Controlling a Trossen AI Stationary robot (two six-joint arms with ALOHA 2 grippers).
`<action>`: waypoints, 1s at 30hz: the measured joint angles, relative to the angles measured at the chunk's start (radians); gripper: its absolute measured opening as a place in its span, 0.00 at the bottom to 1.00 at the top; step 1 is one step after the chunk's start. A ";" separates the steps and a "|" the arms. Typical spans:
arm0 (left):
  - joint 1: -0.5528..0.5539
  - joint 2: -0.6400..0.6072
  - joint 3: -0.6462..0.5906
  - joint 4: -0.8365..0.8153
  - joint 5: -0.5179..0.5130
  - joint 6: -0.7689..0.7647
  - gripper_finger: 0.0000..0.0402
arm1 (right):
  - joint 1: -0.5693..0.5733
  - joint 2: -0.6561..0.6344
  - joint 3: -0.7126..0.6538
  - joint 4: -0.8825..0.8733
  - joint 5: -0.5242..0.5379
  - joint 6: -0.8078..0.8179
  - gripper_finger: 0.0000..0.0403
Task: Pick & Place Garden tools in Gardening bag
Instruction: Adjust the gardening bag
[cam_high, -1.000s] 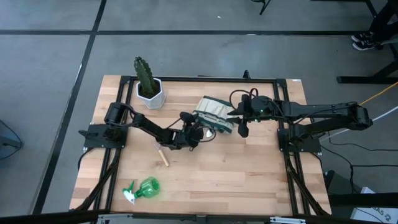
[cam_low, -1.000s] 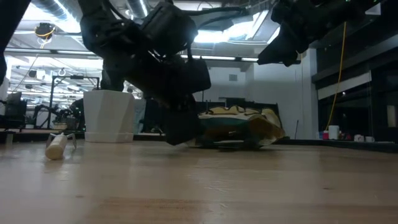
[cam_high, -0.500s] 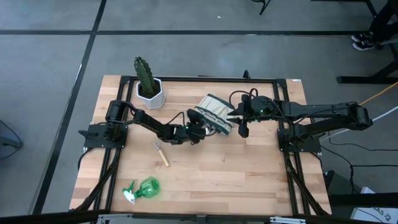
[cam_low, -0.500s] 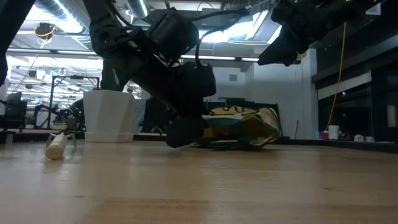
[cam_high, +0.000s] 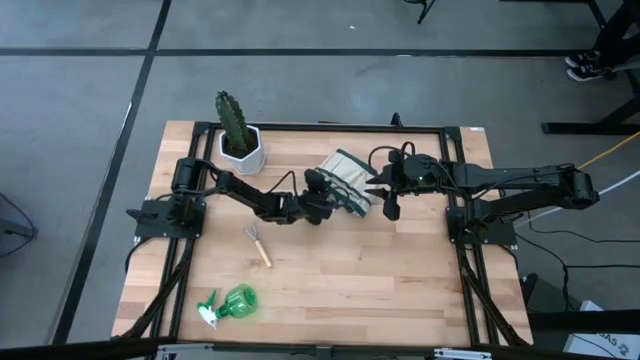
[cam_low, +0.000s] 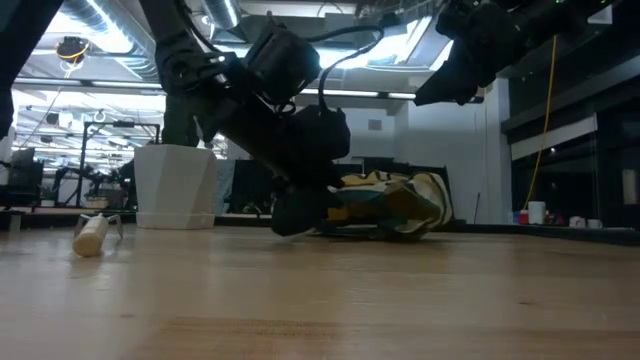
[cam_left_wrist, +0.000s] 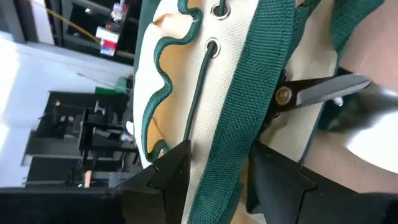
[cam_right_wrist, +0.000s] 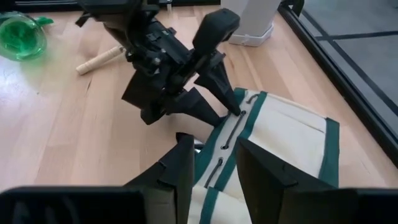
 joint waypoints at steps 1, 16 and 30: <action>0.003 0.000 0.000 0.001 0.014 0.011 0.39 | 0.000 0.000 0.000 0.000 -0.001 -0.004 0.30; 0.048 0.000 0.021 0.173 0.052 0.186 0.19 | 0.000 0.000 0.000 0.004 0.005 -0.014 0.30; 0.115 0.000 0.359 -0.484 0.138 -0.228 0.01 | 0.000 -0.001 0.022 -0.030 0.004 0.024 0.30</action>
